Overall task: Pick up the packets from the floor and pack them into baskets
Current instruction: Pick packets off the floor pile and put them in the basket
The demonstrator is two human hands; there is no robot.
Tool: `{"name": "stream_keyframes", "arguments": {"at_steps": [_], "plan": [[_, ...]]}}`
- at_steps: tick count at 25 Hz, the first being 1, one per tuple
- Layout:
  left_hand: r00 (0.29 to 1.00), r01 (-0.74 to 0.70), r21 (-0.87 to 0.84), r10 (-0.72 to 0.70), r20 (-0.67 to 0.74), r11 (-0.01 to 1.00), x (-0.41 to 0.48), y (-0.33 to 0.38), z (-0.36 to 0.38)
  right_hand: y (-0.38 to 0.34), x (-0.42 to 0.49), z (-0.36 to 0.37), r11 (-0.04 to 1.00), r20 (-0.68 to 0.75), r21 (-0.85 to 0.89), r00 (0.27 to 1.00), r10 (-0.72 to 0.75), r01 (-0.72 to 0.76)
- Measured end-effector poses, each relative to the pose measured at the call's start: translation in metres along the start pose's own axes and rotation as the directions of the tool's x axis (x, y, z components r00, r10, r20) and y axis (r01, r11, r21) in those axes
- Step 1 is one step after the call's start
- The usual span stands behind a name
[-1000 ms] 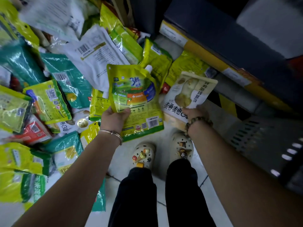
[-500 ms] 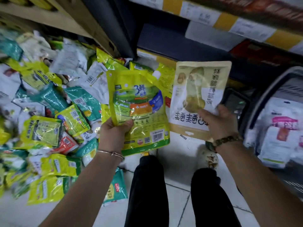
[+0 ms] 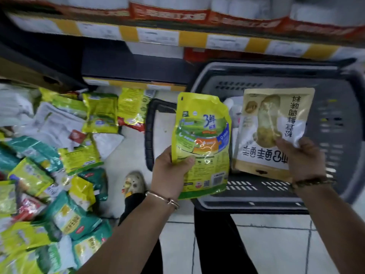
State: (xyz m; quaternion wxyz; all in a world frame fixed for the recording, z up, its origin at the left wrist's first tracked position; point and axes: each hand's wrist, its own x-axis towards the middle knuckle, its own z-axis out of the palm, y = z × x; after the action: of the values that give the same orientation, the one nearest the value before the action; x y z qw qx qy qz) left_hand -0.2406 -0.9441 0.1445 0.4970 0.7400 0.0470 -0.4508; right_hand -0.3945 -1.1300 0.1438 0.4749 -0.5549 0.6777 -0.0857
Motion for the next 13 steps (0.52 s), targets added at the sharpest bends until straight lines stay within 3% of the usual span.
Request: {"name": "stream_keyframes", "arguments": {"at_steps": [3,6,9,13], "plan": [[0.999,0.033,0.117,-0.038,0.039,0.993,0.003,-0.013,0.073,0.042,0.047,-0.054,0.983,-0.083,-0.178,0.996,0.023,-0.038],[0.994,0.112,0.131,-0.113,0.000,0.985,0.022,-0.037,0.135,0.083,0.091,-0.086,0.933,-0.131,-0.333,0.987,0.094,-0.134],[0.990,0.141,0.222,-0.139,-0.028,0.965,0.043,-0.061,0.179,0.111,0.126,-0.090,0.907,-0.077,-0.369,0.980,0.185,-0.200],[0.969,0.248,0.208,-0.245,-0.042,0.946,0.066,-0.092,0.221,0.147,0.163,-0.080,0.904,-0.010,-0.314,0.954,0.301,-0.289]]}}
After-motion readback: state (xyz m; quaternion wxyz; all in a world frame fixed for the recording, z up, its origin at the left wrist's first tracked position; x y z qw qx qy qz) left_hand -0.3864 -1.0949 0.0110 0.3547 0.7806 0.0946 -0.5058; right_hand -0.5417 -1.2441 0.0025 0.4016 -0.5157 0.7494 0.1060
